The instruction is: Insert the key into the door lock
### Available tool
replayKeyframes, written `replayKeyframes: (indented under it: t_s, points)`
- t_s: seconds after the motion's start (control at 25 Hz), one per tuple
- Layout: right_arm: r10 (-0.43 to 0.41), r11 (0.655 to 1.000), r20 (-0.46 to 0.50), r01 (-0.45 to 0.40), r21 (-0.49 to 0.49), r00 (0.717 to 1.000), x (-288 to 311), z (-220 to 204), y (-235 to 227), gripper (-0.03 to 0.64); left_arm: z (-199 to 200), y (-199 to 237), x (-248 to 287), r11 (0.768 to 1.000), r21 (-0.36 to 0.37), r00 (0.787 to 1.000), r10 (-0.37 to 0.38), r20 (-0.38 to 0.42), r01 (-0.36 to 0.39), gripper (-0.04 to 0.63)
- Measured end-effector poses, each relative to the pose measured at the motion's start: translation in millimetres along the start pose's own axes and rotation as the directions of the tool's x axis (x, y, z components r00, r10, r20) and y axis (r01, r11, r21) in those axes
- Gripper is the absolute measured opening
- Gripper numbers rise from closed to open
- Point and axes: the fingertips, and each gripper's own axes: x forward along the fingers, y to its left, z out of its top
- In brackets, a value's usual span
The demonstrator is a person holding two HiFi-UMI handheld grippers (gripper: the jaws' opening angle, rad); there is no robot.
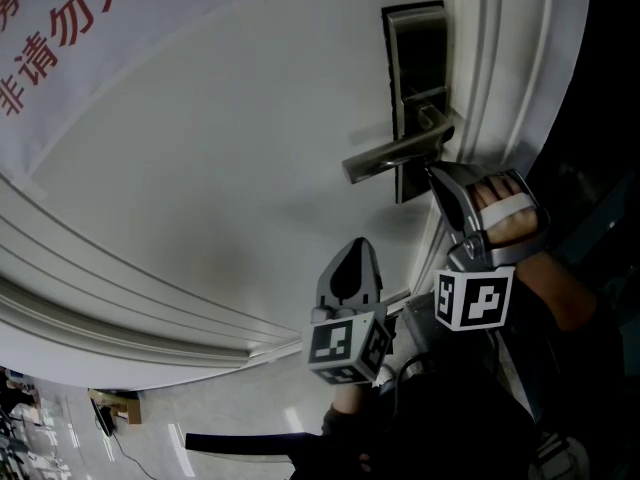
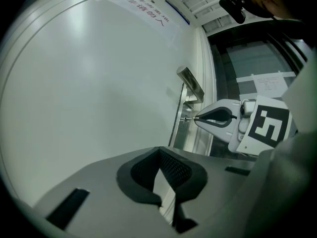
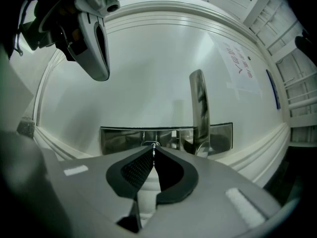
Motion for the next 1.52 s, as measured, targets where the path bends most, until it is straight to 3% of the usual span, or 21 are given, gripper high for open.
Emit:
replayKeyframes:
  t_s: [1.52]
  points:
    - [-0.003,1.000,0.013,0.003,0.004,1.000,0.4,-0.1,0.1,0.012,-2.8,-3.2,5.2,1.000,0.002,1.000,-0.014,-0.012,0.014,0.000]
